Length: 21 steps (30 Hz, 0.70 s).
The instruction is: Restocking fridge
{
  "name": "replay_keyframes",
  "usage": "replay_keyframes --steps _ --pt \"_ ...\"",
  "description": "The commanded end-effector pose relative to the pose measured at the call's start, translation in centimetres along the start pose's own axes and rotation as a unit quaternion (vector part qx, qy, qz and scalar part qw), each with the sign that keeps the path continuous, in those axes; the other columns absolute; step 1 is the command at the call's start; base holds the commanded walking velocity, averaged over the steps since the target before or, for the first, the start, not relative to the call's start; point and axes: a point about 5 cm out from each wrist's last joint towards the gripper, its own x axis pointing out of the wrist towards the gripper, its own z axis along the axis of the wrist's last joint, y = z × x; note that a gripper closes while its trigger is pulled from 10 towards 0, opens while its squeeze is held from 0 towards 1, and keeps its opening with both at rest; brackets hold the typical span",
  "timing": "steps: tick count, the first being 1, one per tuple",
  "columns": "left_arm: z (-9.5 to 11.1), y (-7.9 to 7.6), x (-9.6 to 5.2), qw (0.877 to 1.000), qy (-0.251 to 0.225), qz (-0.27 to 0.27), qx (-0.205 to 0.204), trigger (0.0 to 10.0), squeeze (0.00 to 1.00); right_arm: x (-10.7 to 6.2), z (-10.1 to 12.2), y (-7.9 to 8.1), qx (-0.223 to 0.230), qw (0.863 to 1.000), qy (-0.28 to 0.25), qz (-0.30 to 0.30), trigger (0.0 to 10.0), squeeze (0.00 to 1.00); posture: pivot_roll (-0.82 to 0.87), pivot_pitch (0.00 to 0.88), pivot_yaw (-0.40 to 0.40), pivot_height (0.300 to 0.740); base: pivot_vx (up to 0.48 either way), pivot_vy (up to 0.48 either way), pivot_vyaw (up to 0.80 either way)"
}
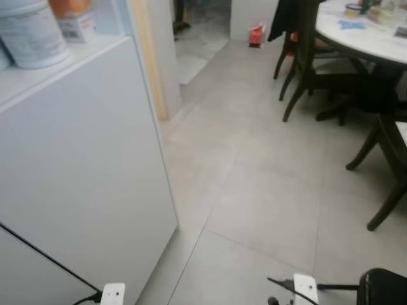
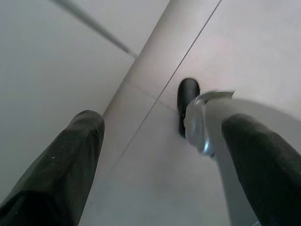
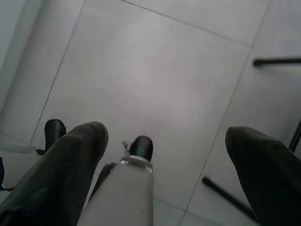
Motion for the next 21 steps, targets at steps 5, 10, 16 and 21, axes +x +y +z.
replay_keyframes --steps 5,10,16,21 --pt "-0.1 2.1 -0.1 0.999 0.006 0.031 0.016 10.0 0.0 0.3 0.4 2.1 -0.048 0.998 -0.005 0.034 10.0 0.0 -0.04 0.006 0.048 0.74 0.0 0.0 0.8" --pt "0.3 3.2 -0.2 0.999 -0.011 0.052 -0.012 10.0 0.0 0.4 0.4 3.3 -0.06 0.997 0.002 0.049 10.0 0.0 0.03 0.001 0.002 0.74 0.0 0.0 0.8" --pt "0.5 3.9 -0.3 0.998 -0.01 0.062 -0.024 10.0 0.0 0.4 0.4 4.0 -0.045 0.998 0.002 0.047 10.0 0.0 0.06 0.007 -0.023 0.74 0.0 0.0 0.8" --pt "0.7 3.8 -0.2 0.998 -0.009 0.061 -0.025 10.0 0.0 0.5 0.7 4.0 -0.053 0.997 0.0 0.053 10.0 0.0 0.06 0.006 -0.02 0.74 0.0 0.0 0.8"
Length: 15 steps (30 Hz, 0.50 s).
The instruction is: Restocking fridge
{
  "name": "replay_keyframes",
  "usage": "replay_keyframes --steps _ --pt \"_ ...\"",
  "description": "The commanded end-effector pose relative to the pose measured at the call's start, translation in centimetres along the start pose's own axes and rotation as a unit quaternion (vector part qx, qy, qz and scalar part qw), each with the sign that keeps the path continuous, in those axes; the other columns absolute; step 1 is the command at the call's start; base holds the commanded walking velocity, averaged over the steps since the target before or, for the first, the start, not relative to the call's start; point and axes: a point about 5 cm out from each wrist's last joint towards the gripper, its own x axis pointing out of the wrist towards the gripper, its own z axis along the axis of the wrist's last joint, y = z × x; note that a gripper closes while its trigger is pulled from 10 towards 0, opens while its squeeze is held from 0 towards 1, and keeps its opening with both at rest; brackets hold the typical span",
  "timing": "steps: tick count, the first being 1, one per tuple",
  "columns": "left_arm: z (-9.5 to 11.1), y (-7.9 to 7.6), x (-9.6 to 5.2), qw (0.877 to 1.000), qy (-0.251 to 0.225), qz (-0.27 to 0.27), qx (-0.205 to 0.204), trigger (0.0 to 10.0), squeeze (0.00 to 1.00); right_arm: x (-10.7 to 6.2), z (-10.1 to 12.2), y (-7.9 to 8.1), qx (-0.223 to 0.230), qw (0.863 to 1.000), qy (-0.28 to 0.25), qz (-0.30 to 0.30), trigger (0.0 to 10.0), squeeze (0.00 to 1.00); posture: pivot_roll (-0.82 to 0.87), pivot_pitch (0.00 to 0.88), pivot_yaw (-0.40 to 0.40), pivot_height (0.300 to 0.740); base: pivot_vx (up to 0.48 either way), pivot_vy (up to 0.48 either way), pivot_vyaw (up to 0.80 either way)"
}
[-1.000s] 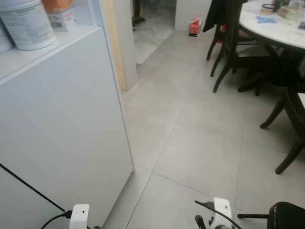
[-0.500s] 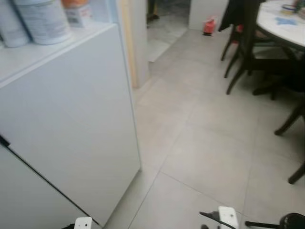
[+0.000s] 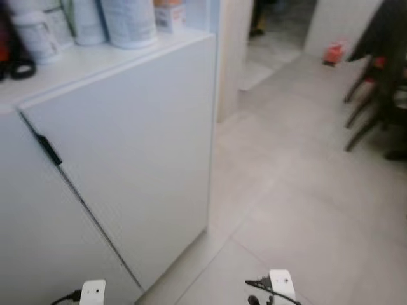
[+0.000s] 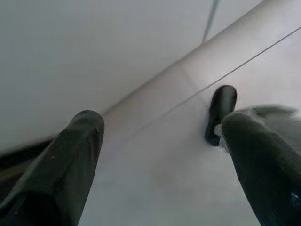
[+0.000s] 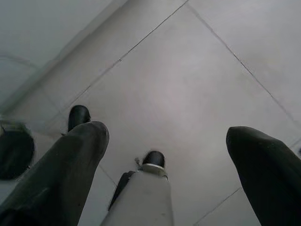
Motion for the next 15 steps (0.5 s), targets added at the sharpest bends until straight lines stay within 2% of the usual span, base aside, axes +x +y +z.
replay_keyframes --steps 1,7,8,9,15 --pt "-0.2 0.2 0.0 1.0 0.009 0.005 -0.004 10.0 0.0 0.2 1.1 0.4 -0.005 1.0 -0.014 0.007 10.0 0.0 0.06 0.006 -0.017 0.74 0.0 0.0 0.8" --pt "0.7 -0.8 0.1 1.0 0.001 -0.004 -0.003 10.0 0.0 0.1 2.3 -0.5 -0.02 0.999 -0.023 0.015 10.0 0.0 0.08 0.0 0.003 0.74 0.0 0.0 0.8" --pt "1.0 -1.1 0.2 1.0 -0.003 -0.009 0.001 10.0 0.0 0.1 2.4 -0.6 0.002 1.0 -0.024 0.013 10.0 0.0 0.07 0.0 -0.001 0.74 0.0 0.0 0.8" --pt "1.2 -1.2 0.2 1.0 -0.005 -0.012 0.004 10.0 0.0 0.1 2.6 -0.7 -0.001 1.0 -0.024 0.015 10.0 0.0 0.06 0.0 -0.005 0.74 0.0 0.0 0.8" --pt "2.0 -1.7 0.3 1.0 -0.01 -0.026 0.001 10.0 0.0 0.0 3.9 -0.8 -0.039 0.998 -0.04 0.039 10.0 0.0 0.02 0.0 -0.04 0.74 0.0 0.0 0.8"
